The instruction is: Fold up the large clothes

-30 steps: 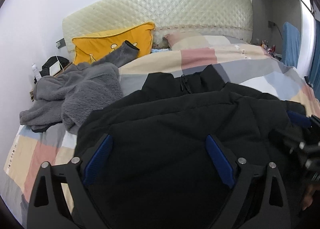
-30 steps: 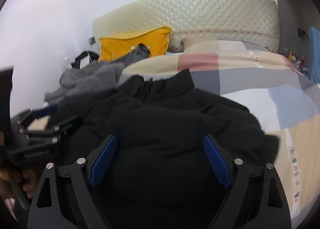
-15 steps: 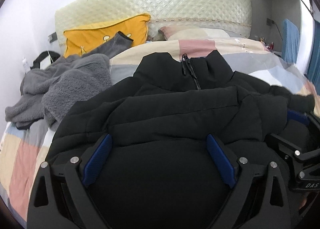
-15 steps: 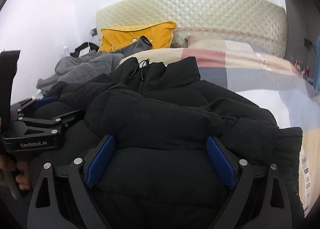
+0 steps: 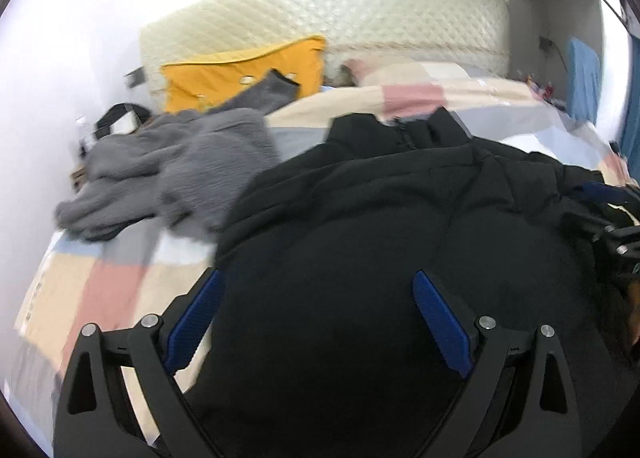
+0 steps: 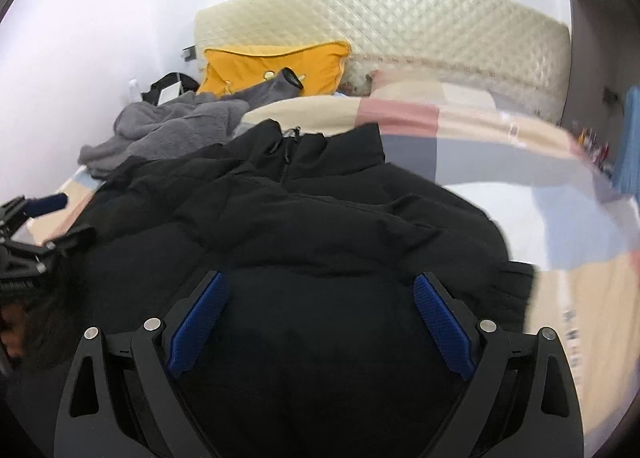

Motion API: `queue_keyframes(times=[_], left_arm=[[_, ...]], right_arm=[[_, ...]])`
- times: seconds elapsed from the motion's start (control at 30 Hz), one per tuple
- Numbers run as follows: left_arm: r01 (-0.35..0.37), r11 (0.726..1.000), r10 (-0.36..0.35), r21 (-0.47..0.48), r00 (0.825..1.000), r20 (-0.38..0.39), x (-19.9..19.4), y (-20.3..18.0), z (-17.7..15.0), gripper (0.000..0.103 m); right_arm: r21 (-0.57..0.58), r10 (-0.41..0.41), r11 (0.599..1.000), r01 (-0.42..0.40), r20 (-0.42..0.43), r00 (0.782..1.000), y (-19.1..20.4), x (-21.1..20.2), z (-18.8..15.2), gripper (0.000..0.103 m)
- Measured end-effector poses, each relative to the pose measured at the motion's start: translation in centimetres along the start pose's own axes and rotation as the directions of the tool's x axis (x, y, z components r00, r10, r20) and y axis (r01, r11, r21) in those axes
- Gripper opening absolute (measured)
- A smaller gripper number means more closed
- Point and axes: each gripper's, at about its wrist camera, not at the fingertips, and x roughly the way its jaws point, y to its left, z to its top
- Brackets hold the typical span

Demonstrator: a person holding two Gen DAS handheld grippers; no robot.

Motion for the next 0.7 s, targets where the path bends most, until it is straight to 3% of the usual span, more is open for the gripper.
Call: queue_keyframes(times=[0.17,0.33,0.4,0.5,0.6,0.7], left_arm=[[-0.046,0.995,0.031,-0.087,0.987,-0.157,-1.8,4.6,-2.4,0.096],[-0.081,0.986,0.04,-0.149,0.964,-0.263,-0.9,7.9,-4.9,0.096],[-0.094,0.982,0.042,-0.166,0.955,-0.293,-0.1,8.5,-5.5,0.096],[-0.122,0.986,0.079,-0.116,0.944,-0.319,1.0,8.2,-5.8,0.096],[-0.16,0.984,0.126,-0.076,0.934,-0.333,1.9,7.7,-6.3,0.096],[-0.17,0.981,0.13,-0.097,0.936,-0.326,2.3,8.0,-6.6,0.096]], right_arm=[[-0.05,-0.096,0.994,0.097,0.021,0.995,-2.4,-6.4,-1.8,0.094],[0.093,-0.167,0.981,0.17,-0.04,0.985,-8.2,-9.4,-5.5,0.095],[0.148,-0.2,0.966,0.21,-0.076,0.977,-10.2,-9.0,-6.6,0.095],[0.156,-0.204,0.961,0.23,-0.164,0.965,-11.7,-6.7,-7.8,0.095],[0.162,-0.18,0.963,0.217,-0.218,0.959,-12.1,-5.0,-8.9,0.095],[0.163,-0.14,0.969,0.185,-0.251,0.958,-11.3,-3.7,-9.5,0.095]])
